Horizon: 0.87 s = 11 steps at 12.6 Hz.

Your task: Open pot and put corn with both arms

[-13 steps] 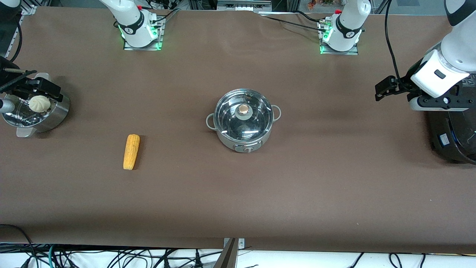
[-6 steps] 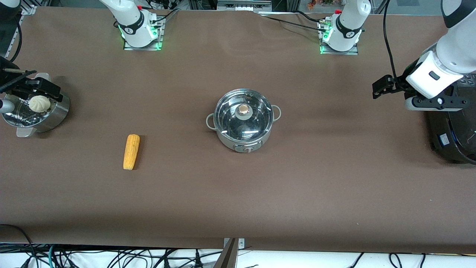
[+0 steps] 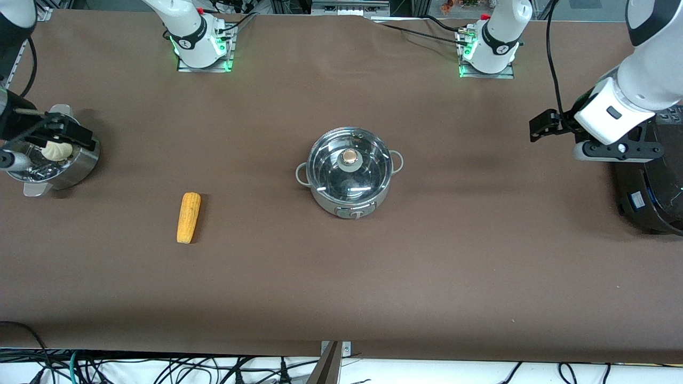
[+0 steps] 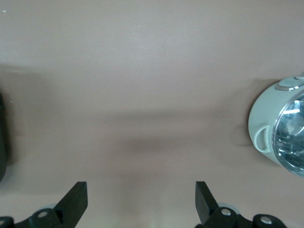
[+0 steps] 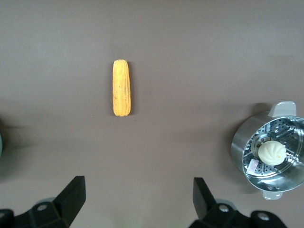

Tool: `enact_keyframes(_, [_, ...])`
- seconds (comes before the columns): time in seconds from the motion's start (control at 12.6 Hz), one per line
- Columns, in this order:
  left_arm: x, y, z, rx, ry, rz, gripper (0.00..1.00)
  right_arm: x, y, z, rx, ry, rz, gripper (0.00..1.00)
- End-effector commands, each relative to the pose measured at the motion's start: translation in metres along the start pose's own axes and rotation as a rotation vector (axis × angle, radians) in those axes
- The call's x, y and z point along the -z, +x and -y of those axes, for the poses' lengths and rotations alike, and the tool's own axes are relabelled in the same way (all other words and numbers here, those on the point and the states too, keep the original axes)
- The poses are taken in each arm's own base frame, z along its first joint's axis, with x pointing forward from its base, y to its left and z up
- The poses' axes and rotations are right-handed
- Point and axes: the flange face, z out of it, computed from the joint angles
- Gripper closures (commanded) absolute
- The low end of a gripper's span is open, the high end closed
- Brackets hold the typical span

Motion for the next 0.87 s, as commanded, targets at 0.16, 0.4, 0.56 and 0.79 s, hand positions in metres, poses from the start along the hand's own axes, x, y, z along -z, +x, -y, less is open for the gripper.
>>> enact_keyframes(0.16, [-0.012,-0.013,-0.103,-0.072,0.013,0.026,0.00,-0.020,0.011,0.006,0.008,-0.006,0.036,0.00])
enact_keyframes(0.4, [-0.047,-0.007,-0.213,-0.027,-0.024,0.050,0.00,-0.076,0.039,0.014,0.012,-0.003,0.101,0.00])
enact_keyframes(0.56, [-0.079,-0.004,-0.298,0.055,-0.025,0.037,0.00,-0.132,0.066,0.022,0.010,0.030,0.126,0.00])
enact_keyframes(0.79, [-0.141,0.007,-0.362,0.047,-0.061,-0.009,0.00,-0.228,0.083,0.033,0.000,0.067,0.154,0.00])
